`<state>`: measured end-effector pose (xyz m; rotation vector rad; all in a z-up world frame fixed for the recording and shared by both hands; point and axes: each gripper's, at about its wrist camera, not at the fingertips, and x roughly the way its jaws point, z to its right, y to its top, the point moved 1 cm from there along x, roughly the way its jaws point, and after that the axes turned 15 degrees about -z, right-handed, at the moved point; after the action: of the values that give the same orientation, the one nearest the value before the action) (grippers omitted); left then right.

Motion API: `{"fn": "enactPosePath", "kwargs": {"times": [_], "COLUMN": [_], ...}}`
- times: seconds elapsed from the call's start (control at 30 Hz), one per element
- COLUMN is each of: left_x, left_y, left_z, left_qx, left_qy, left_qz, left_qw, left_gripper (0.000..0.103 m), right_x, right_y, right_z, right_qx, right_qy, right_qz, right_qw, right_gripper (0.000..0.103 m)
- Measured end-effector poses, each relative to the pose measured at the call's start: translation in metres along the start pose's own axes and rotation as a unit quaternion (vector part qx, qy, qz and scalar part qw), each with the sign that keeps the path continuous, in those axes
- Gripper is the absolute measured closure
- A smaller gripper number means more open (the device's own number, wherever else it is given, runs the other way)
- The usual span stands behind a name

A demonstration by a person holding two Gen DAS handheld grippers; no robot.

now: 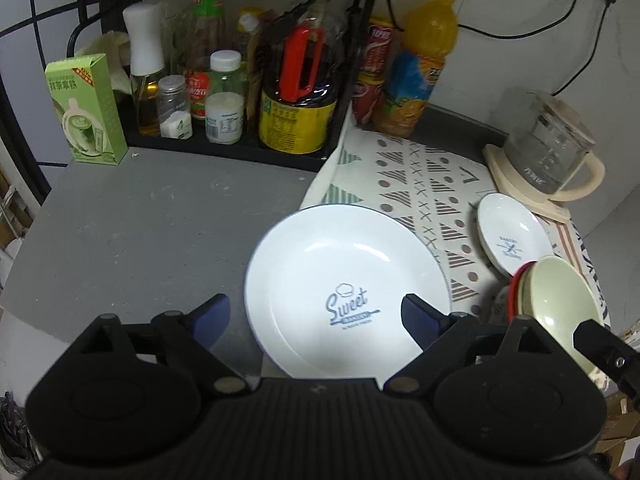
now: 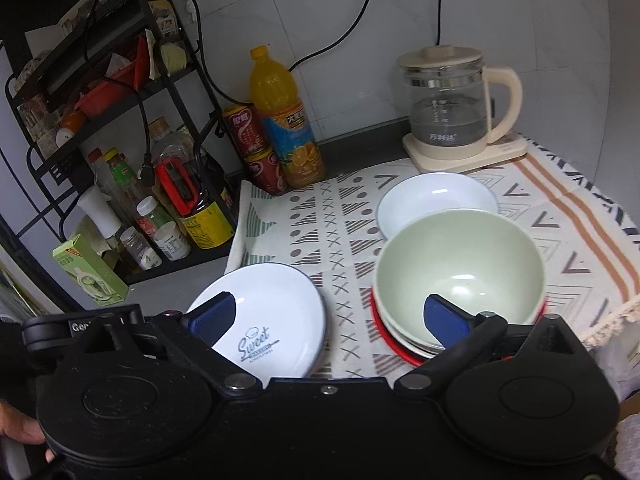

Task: Organize plates and bowls
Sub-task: 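Move both grippers to the small white Bakery The Baking plate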

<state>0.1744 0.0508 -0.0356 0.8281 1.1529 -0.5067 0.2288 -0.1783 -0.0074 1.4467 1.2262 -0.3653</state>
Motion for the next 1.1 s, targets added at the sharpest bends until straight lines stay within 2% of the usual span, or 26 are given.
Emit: {"fn": "enactPosePath", "kwargs": {"times": [0.47, 0.53, 0.7, 0.9, 1.1], "left_x": [-0.024, -0.027, -0.036, -0.044, -0.045], "left_y": [-0.016, -0.018, -0.022, -0.023, -0.018], "left_z": [0.034, 0.040, 0.055, 0.072, 0.084], "left_qx": [0.017, 0.027, 0.043, 0.059, 0.075], "left_qy": [-0.010, -0.011, -0.017, -0.026, -0.030], "left_qz": [0.009, 0.011, 0.024, 0.033, 0.037], "left_qw": [0.9998, 0.9995, 0.9987, 0.9974, 0.9960], "left_gripper": [0.011, 0.008, 0.000, 0.000, 0.000], "right_x": [-0.038, -0.042, -0.048, -0.052, -0.050], "right_y": [-0.001, 0.000, 0.002, 0.005, 0.013], "right_z": [0.038, 0.042, 0.050, 0.057, 0.064], "right_qx": [0.011, 0.015, 0.021, 0.019, 0.025], "right_qy": [-0.019, -0.020, -0.014, -0.010, -0.027], "right_qz": [0.019, 0.022, 0.029, 0.033, 0.041], "right_qw": [1.000, 0.999, 0.999, 0.999, 0.998], "right_gripper": [0.000, 0.000, 0.000, 0.000, 0.000]}}
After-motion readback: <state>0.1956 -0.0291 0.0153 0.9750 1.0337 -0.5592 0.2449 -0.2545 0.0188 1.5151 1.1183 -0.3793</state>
